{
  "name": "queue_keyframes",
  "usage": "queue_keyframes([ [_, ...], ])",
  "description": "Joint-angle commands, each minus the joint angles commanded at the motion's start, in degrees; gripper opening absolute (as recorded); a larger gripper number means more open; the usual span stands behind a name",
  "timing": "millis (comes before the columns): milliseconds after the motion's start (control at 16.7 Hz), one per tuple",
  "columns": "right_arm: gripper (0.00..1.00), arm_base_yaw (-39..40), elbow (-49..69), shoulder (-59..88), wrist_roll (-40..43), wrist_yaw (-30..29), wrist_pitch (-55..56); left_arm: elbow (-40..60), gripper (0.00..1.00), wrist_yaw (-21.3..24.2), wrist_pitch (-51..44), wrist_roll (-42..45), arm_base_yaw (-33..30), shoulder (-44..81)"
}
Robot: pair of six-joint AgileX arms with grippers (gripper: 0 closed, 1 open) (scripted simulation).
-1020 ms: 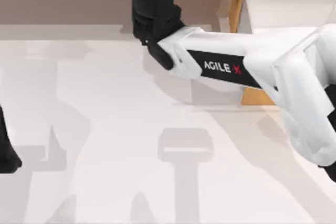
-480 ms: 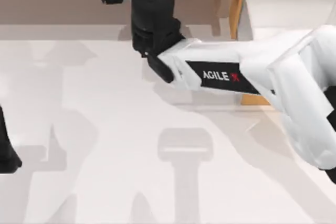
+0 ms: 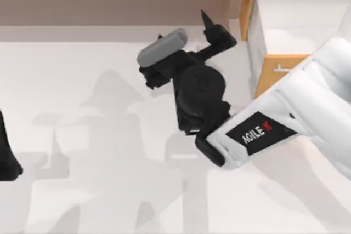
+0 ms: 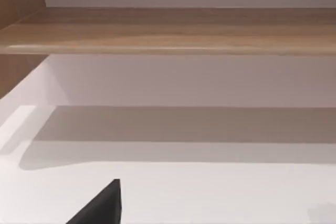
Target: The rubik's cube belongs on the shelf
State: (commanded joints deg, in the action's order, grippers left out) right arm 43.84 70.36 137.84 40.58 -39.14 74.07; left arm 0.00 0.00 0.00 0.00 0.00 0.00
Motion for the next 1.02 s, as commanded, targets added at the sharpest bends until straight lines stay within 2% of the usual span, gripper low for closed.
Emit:
queue_keyframes([
  [240, 1.0, 0.0, -25.9, -7.2, 19.3, 2.6, 14.8, 0.0, 1.0, 0.0, 0.0, 0.0, 0.0, 0.0],
  [480, 1.0, -3.9, -44.3, -14.2, 33.8, 5.7, 24.2, 0.0, 1.0, 0.0, 0.0, 0.0, 0.0, 0.0],
  [720, 1.0, -13.1, -54.3, -18.3, 43.1, 9.2, 27.8, 0.0, 1.0, 0.0, 0.0, 0.0, 0.0, 0.0],
  [1020, 1.0, -22.1, -57.2, -22.6, 48.1, 14.8, 27.8, 0.0, 1.0, 0.0, 0.0, 0.0, 0.0, 0.0],
])
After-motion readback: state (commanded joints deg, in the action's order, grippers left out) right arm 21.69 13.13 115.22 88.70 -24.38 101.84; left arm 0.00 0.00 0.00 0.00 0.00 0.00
